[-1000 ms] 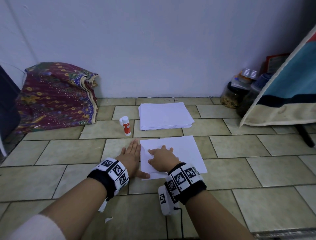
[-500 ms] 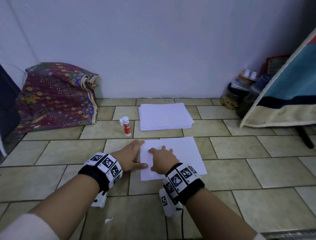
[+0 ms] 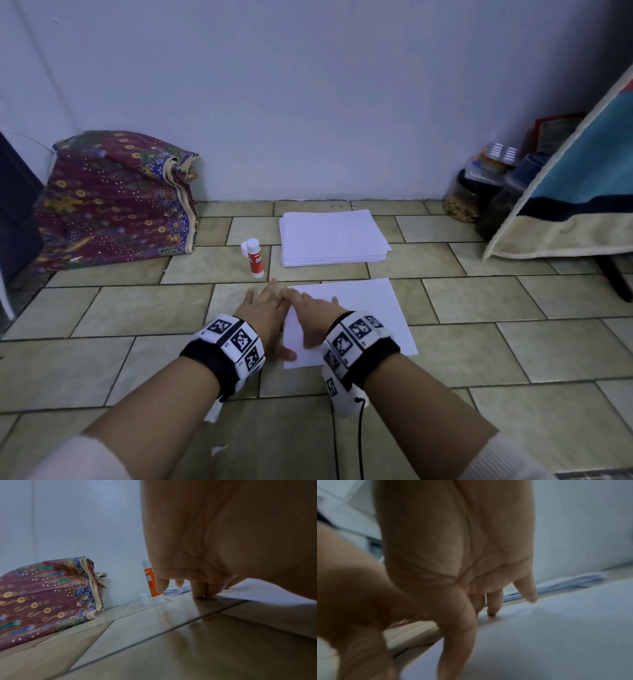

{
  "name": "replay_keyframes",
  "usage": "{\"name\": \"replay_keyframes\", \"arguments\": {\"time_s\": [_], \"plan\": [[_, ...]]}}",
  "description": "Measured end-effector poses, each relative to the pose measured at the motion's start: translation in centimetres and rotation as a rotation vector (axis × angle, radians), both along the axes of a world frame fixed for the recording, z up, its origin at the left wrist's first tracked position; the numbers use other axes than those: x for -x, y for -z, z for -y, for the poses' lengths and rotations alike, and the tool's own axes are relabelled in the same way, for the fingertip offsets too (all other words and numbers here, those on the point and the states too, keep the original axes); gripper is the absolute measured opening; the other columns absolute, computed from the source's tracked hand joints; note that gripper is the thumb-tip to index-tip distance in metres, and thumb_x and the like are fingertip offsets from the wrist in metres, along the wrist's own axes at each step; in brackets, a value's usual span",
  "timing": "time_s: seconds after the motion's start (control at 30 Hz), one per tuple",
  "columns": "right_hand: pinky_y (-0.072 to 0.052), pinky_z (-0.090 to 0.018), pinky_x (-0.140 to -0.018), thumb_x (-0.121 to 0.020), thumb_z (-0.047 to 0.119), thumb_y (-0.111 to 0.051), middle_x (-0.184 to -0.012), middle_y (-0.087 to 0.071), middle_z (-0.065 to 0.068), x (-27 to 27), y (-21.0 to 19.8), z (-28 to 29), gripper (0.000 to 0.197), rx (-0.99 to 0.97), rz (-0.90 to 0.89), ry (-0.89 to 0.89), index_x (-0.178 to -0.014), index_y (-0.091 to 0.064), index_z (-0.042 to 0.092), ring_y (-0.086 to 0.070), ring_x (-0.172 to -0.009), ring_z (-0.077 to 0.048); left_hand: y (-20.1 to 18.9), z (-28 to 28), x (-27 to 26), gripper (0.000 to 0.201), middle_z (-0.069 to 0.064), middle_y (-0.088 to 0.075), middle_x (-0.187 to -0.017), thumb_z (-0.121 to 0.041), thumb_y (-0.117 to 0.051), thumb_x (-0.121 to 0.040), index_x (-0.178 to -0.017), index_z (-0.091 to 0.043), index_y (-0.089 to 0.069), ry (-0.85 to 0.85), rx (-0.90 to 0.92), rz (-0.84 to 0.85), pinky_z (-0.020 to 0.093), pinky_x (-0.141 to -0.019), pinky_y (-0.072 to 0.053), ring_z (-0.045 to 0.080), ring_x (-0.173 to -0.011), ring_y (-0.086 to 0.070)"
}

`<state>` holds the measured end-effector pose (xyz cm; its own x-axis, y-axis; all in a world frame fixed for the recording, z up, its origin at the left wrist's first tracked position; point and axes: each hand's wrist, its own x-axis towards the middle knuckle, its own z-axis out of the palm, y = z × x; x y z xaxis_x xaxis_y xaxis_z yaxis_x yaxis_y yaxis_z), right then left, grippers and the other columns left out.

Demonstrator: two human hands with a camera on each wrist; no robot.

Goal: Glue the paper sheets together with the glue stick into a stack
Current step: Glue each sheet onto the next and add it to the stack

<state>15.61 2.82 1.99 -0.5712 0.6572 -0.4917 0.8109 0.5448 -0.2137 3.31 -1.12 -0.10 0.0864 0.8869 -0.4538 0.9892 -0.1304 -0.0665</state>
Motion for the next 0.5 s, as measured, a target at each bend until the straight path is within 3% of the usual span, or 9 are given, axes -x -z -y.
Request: {"name": "replay_keyframes", "arguments": {"time_s": [0.1, 0.17, 0.23, 0.33, 0.5], "plan": [[-0.002, -0.057, -0.115, -0.083, 0.035, -0.072, -0.156, -0.026, -0.002, -1.9, -0.2, -1.5, 0.098, -0.007, 0.034, 0.016, -0.153, -0.005, 0.022, -0.031, -0.140, -0.027, -0.2, 0.1, 0.1, 0.111, 0.005, 0.014, -0.161, -0.065, -0.056, -0.082, -0.153, -0.013, 0.012, 0.004, 0.035, -0.035, 0.052, -0.117, 0.005, 0.025, -0.146, 0.021], [-0.003, -0.053, -0.117, -0.086, 0.045, -0.064, -0.148, -0.041, -0.003, -4.0, 0.0, -2.6, 0.086, 0.017, 0.007, 0.126, -0.152, -0.012, 0.023, -0.034, -0.138, -0.026, -0.3, 0.0, 0.1, 0.109, 0.005, 0.016, -0.160, -0.066, -0.054, -0.083, -0.153, -0.012, 0.012, 0.002, 0.058, -0.049, 0.052, -0.117, 0.006, 0.025, -0.145, 0.022], [-0.007, -0.050, -0.118, -0.091, 0.051, -0.054, -0.145, -0.046, -0.003, -6.4, 0.2, -3.7, 0.074, 0.022, -0.010, 0.230, -0.150, -0.018, 0.025, -0.037, -0.137, -0.025, -0.3, 0.0, 0.1, 0.110, 0.005, 0.018, -0.160, -0.067, -0.053, -0.084, -0.152, -0.012, 0.013, 0.007, 0.071, -0.058, 0.052, -0.117, 0.007, 0.024, -0.145, 0.024], [-0.024, -0.045, -0.114, -0.093, 0.053, -0.048, -0.143, -0.047, -0.004, -9.7, 0.2, -5.0, 0.067, -0.017, 0.015, 0.343, -0.148, -0.022, 0.025, -0.042, -0.132, -0.026, -0.2, 0.0, 0.2, 0.110, 0.004, 0.019, -0.160, -0.068, -0.051, -0.083, -0.152, -0.012, 0.014, 0.017, 0.071, -0.067, 0.052, -0.117, 0.007, 0.024, -0.145, 0.024], [-0.041, -0.039, -0.101, -0.082, 0.044, -0.070, -0.130, -0.055, -0.007, -11.0, 0.8, -5.4, 0.073, -0.099, -0.020, 0.424, -0.138, -0.032, 0.016, -0.051, -0.119, -0.028, -0.5, 0.1, 0.3, 0.113, 0.003, 0.016, -0.161, -0.068, -0.056, -0.081, -0.153, -0.013, 0.011, 0.011, 0.062, -0.035, 0.052, -0.117, 0.007, 0.023, -0.146, 0.021]]}}
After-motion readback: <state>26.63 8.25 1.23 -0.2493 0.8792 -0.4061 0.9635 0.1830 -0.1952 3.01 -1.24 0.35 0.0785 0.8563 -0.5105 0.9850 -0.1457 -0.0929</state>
